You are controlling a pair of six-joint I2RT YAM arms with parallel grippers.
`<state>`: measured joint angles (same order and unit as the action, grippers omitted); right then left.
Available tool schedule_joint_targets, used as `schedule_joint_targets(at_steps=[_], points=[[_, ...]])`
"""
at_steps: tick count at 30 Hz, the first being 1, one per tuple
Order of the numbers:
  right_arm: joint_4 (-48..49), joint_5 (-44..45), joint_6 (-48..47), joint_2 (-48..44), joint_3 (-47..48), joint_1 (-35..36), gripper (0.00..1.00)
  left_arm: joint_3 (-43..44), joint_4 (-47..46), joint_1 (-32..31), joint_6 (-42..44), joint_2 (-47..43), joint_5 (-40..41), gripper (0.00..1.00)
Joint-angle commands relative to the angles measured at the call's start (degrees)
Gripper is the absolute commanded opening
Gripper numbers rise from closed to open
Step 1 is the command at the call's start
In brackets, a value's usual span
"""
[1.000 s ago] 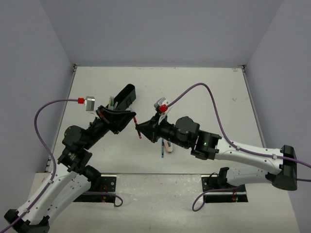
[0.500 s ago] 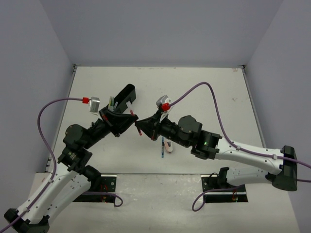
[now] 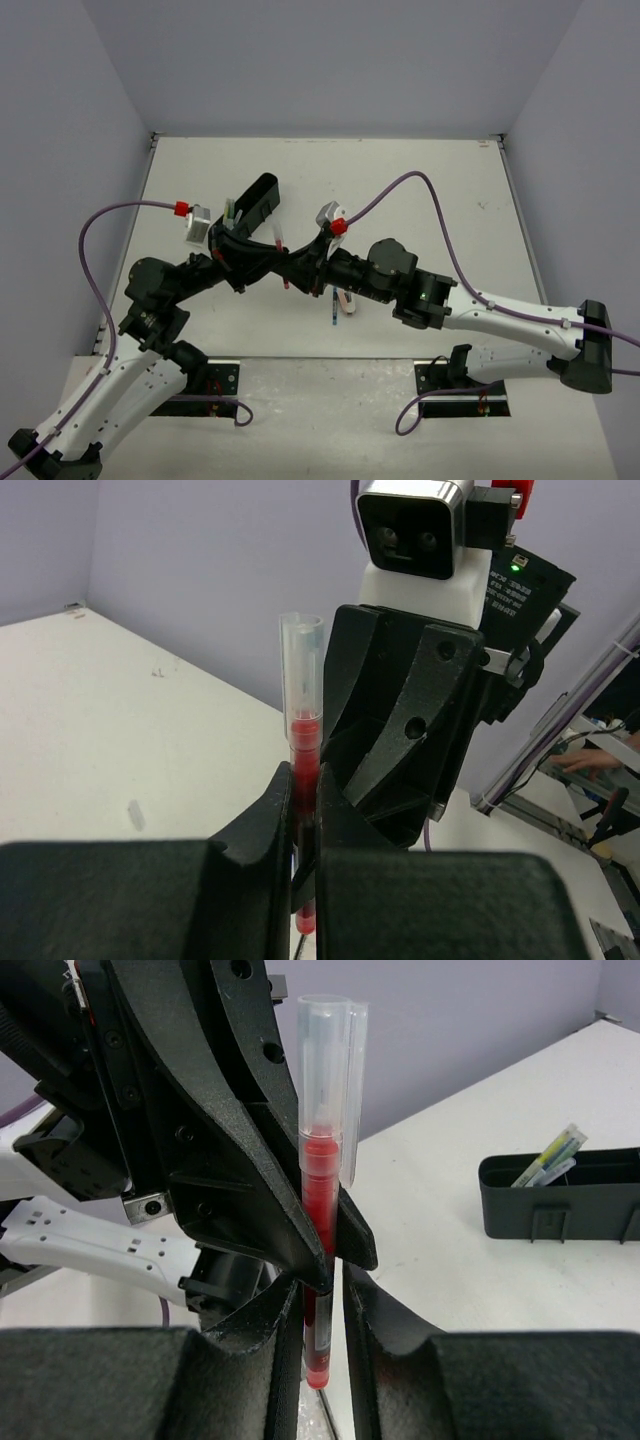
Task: Sort the stationery into containers
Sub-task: Close the pen cap on the pen.
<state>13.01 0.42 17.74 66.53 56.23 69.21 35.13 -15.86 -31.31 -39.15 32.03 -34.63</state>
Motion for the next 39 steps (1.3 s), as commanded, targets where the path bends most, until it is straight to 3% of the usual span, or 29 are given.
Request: schedule_joint_targets(at_steps=[1,5,7,8,12,14,15,16,21,25,29,35,39], points=[[3.4,-3.0,-0.7,1.0,1.6,0.2,0.22,1.4,-3.7,-0.2,0.8,0.4,-4.5,0.00],[3.3,-2.6,-0.7,1.4,1.9,0.1,0.12,1.0,-4.4,-0.2,0.1,0.3,-4.4,0.00],[3.5,-2.6,-0.8,1.2,1.5,0.1,0.00,0.9,-4.6,-0.2,-0.2,0.2,-4.3,0.00],[3.6,-2.7,-0.7,1.0,1.1,0.2,0.00,1.0,-4.3,-0.2,-0.1,0.1,-4.0,0.00],[3.9,-2.5,-0.8,0.8,0.6,0.2,0.00,2.0,-1.3,-0.2,2.3,0.1,-2.6,0.56],[3.5,-2.4,-1.1,0.7,0.4,0.2,0.00,2.8,1.6,-0.2,3.8,0.1,-1.0,0.77],[3.2,-2.4,-1.1,0.7,0.3,0.2,0.00,3.5,3.4,-0.2,4.6,0.1,0.3,0.92],[3.2,-2.2,-1.2,0.8,0.0,0.2,0.00,4.5,4.5,-0.2,5.3,0.1,1.4,0.94],[2.7,-1.4,-1.3,-0.1,-1.3,0.2,0.00,9.6,12.7,-0.2,9.0,0.8,8.5,0.93],[1.1,-1.4,-1.5,-0.6,-1.8,0.2,0.00,13.0,14.3,-0.2,10.7,1.7,9.3,0.74],[0.6,-1.8,-1.5,-1.3,-2.8,0.1,0.00,15.6,15.7,-0.2,12.3,3.3,11.1,0.71],[0.3,-2.4,-1.7,-1.8,-3.3,0.2,0.00,16.1,17.4,-0.2,13.6,5.2,11.7,0.49],[0.1,-2.6,-1.8,-1.6,-3.0,0.2,0.00,16.0,16.9,-0.2,13.7,5.5,10.4,0.45]])
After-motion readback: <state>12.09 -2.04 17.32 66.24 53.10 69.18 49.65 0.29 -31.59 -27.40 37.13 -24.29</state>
